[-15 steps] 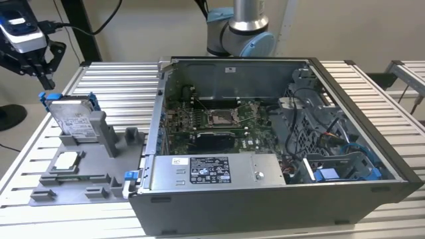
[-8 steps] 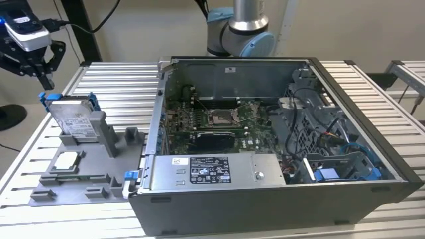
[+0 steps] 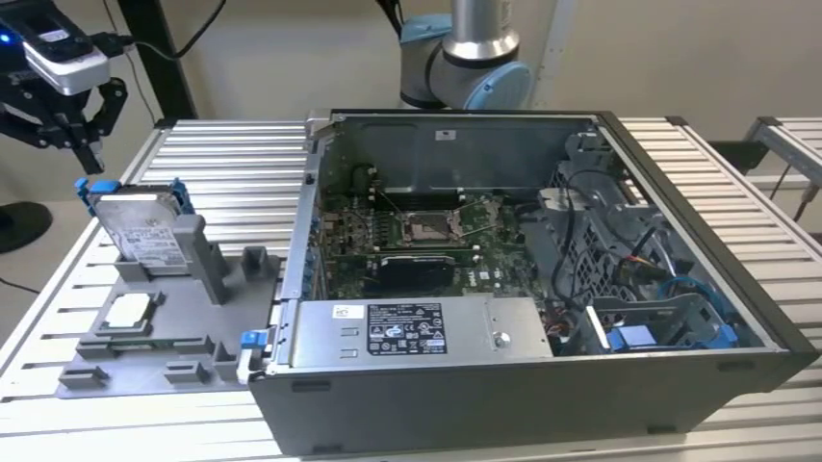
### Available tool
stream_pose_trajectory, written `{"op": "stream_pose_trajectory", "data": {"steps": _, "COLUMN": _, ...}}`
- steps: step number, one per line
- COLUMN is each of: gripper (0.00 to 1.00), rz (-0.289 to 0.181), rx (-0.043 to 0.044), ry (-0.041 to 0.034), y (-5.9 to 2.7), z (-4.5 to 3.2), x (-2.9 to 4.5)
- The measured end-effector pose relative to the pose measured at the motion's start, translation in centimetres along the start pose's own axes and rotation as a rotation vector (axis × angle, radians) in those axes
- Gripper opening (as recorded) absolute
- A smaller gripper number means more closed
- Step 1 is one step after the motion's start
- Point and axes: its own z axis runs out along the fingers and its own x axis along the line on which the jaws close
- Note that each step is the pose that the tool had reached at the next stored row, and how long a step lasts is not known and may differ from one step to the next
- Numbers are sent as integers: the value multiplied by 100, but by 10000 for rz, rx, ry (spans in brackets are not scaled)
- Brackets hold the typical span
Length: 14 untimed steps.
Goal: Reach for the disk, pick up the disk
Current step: 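Pick up the disk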
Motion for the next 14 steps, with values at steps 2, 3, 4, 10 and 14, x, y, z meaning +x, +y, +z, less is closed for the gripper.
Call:
{"op": "stream_pose_trajectory", "data": {"steps": 2, "gripper": 0, "rz": -338, "rx": 6, "ry": 13, "y": 0, "z": 0, "x": 0}}
{"op": "stream_pose_trajectory", "data": {"steps": 3, "gripper": 0, "rz": -519, "rx": 9, "ry": 20, "y": 0, "z": 0, "x": 0}}
{"op": "stream_pose_trajectory", "data": {"steps": 4, "gripper": 0, "rz": -699, "rx": 12, "ry": 27, "y": 0, "z": 0, "x": 0}}
{"op": "stream_pose_trajectory", "data": {"steps": 10, "gripper": 0, "rz": -1777, "rx": 30, "ry": 69, "y": 0, "z": 0, "x": 0}}
{"op": "stream_pose_trajectory", "data": {"steps": 14, "gripper": 0, "rz": -2510, "rx": 41, "ry": 97, "y": 0, "z": 0, "x": 0}}
